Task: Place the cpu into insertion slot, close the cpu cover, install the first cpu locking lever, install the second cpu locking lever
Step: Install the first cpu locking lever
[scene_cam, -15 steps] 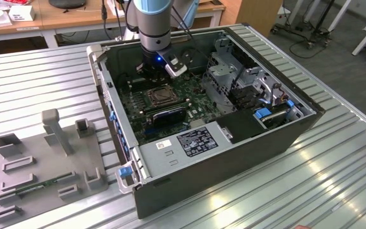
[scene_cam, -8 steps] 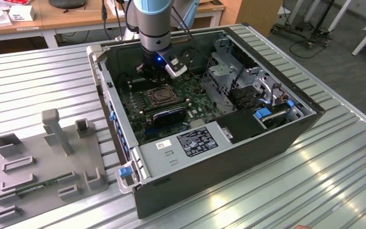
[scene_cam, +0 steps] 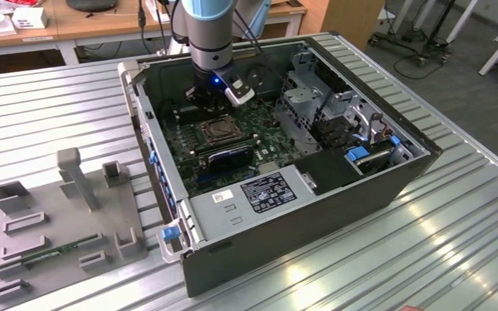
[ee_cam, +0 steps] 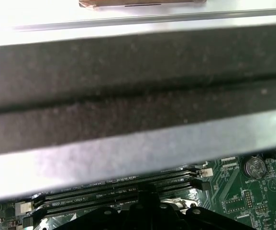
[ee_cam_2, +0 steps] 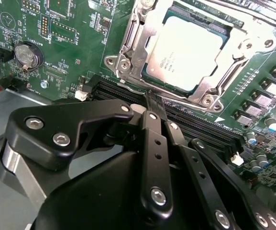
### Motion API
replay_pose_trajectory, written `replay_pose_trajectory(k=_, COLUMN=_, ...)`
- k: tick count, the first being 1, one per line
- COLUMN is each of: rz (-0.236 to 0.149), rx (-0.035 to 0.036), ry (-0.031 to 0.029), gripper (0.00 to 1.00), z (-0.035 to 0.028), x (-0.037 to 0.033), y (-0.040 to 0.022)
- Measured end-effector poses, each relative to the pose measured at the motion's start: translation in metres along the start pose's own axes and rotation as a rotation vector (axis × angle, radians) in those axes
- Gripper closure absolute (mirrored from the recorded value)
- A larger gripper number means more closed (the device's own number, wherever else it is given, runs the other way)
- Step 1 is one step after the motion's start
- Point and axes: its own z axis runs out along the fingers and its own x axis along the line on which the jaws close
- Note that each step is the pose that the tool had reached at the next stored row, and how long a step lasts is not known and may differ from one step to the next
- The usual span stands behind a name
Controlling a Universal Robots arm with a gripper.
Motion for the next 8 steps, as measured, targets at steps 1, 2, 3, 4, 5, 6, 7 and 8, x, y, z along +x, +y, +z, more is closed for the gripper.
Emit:
replay_pose_trajectory(k=1, rz=0.0, rx=0.0001, ry=0.0, gripper=0.89, z=0.0, x=0.0, y=-0.0001)
replay_pose_trajectory(k=2, rz=0.0, rx=0.0002, ry=-0.0001, gripper=0.89, z=0.0, x=0.0, y=-0.0002)
replay_pose_trajectory(k=3, rz=0.0, rx=0.0002, ry=0.0, gripper=0.89, z=0.0, x=0.0, y=-0.0002)
replay_pose_trajectory(k=4, rz=0.0, rx=0.0003, ry=-0.0001, gripper=0.89, z=0.0, x=0.0, y=-0.0002)
replay_pose_trajectory(k=5, rz=0.0, rx=0.0002, ry=-0.0001, gripper=0.89, z=0.0, x=0.0, y=-0.0002)
replay_pose_trajectory(k=6, rz=0.0, rx=0.0003, ry=0.0, gripper=0.89, z=0.0, x=0.0, y=-0.0002)
replay_pose_trajectory(k=7, rz=0.0, rx=0.0002, ry=-0.0001, gripper=0.89, z=0.0, x=0.0001, y=-0.0002)
replay_pose_trajectory(k=8, rz=0.0, rx=0.0003, ry=0.0, gripper=0.89, z=0.0, x=0.0001, y=-0.0002)
